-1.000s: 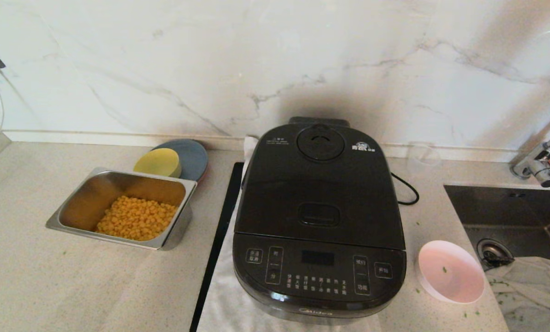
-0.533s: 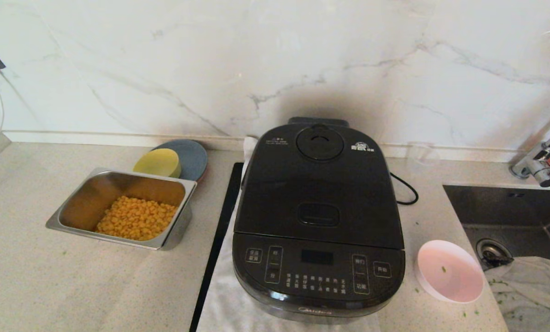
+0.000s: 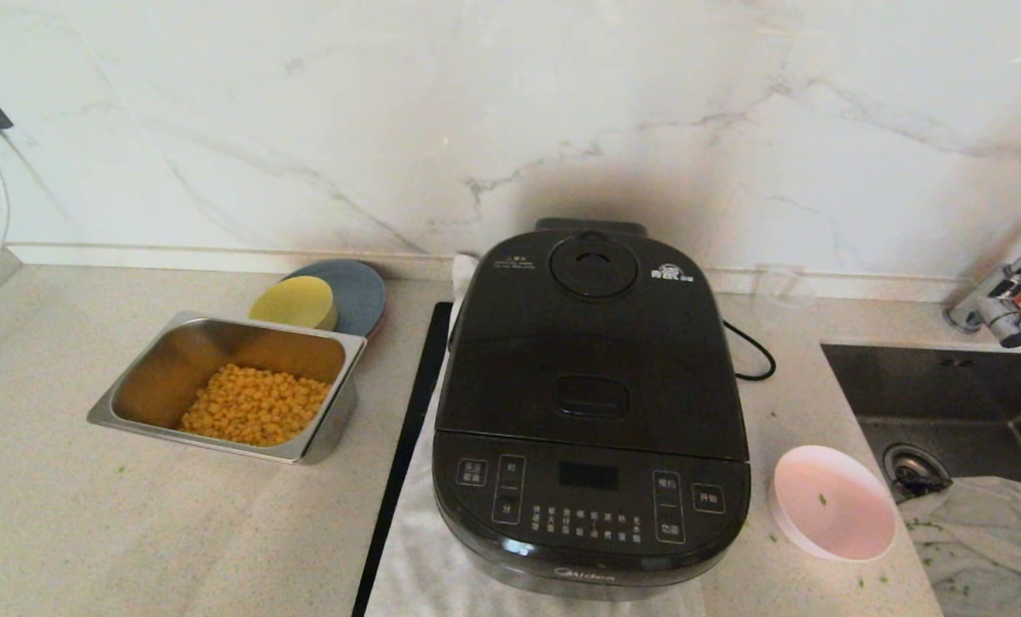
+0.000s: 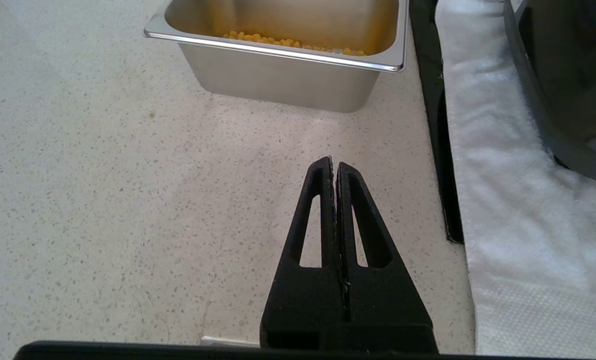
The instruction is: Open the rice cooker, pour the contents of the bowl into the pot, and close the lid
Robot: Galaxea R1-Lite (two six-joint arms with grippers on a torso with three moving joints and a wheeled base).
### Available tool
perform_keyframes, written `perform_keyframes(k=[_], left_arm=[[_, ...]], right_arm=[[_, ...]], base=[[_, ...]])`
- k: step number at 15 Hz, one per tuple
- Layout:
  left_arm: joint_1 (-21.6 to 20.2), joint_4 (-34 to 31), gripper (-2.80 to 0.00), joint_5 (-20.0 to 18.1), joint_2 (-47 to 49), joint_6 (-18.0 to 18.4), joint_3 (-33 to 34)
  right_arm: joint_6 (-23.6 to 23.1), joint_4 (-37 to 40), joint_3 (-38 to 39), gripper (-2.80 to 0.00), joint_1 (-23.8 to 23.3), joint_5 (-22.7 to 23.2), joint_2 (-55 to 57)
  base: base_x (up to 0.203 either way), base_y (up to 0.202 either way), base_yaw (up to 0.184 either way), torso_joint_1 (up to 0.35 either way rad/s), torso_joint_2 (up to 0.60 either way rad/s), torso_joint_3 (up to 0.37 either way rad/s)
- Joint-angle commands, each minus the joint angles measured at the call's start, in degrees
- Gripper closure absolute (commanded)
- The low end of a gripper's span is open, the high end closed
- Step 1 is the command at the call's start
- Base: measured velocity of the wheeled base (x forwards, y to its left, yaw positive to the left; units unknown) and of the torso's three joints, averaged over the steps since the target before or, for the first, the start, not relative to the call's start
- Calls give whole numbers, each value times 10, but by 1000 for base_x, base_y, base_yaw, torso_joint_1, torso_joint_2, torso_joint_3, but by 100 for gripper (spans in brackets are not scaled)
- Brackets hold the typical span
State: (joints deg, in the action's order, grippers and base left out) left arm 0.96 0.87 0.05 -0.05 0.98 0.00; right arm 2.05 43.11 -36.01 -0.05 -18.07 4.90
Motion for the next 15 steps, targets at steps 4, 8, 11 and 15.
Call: perform_keyframes(k=[4,8,11,15], left_arm=[[0,0,0,0,0,0,4],[0,1,0,0,0,-2,5],[0,1,0,0,0,-1,5],[0,1,0,0,0,-1,5]], right_arm=[[-70,-386,304,0,-3,51,-47],[-67,-420,358,0,-2,187,-48],[-68,-423,360,0,-2,195,-47],[-69,-423,360,0,0,195,-47]], base=[[0,0,0,0,0,0],[0,0,0,0,0,0],[0,0,0,0,0,0],[0,0,0,0,0,0]])
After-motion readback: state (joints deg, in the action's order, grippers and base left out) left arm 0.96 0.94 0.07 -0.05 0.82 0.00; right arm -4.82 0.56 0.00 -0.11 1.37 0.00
